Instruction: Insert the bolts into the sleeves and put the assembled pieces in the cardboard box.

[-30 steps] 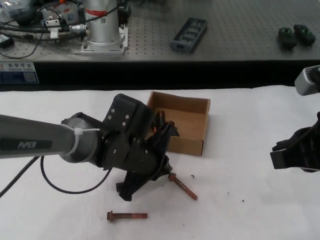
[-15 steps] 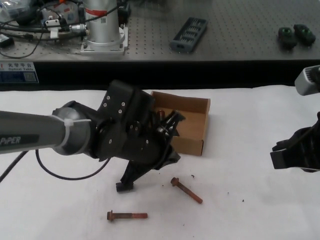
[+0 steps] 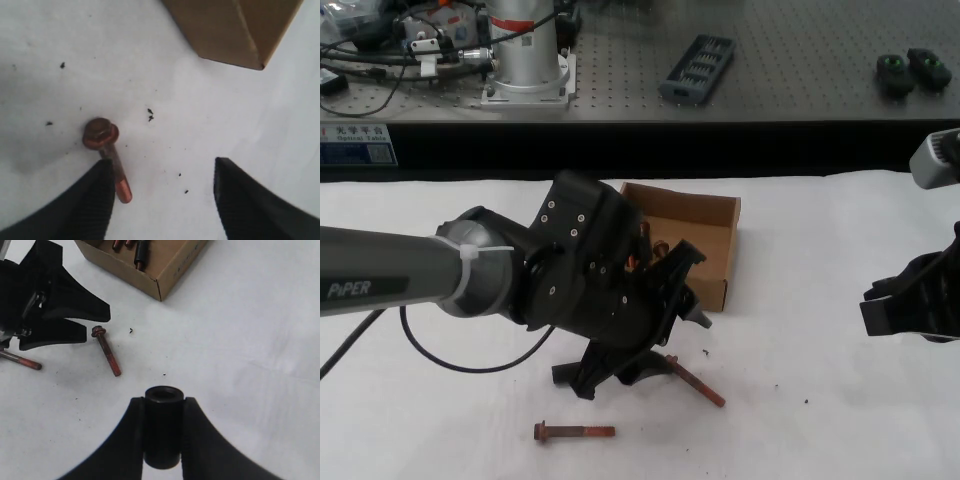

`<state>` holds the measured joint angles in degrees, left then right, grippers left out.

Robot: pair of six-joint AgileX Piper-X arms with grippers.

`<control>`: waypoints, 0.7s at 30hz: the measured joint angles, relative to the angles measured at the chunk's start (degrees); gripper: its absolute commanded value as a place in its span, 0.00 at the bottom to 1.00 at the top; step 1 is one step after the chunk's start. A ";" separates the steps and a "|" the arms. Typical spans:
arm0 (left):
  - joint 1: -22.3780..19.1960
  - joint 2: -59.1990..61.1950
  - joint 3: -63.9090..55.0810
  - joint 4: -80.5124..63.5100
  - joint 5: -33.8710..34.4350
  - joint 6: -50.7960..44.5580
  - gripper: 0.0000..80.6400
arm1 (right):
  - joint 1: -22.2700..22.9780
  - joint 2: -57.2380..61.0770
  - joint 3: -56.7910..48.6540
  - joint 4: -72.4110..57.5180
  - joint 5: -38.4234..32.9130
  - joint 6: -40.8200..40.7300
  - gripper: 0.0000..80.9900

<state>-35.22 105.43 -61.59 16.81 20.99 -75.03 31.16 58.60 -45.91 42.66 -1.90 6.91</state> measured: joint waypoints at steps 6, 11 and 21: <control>-0.29 0.00 0.00 1.49 -0.33 -0.67 0.50 | 0.00 0.00 0.00 0.00 0.00 0.00 0.03; -1.29 0.00 0.00 1.93 -1.55 -2.81 0.50 | 0.00 0.00 0.00 0.00 0.00 0.00 0.03; -2.99 1.05 -1.60 6.40 -3.48 -2.99 0.41 | 0.00 0.00 0.00 0.00 0.00 0.00 0.03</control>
<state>-38.21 106.48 -63.19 23.22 17.50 -78.02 31.16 58.60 -45.91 42.66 -1.90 6.91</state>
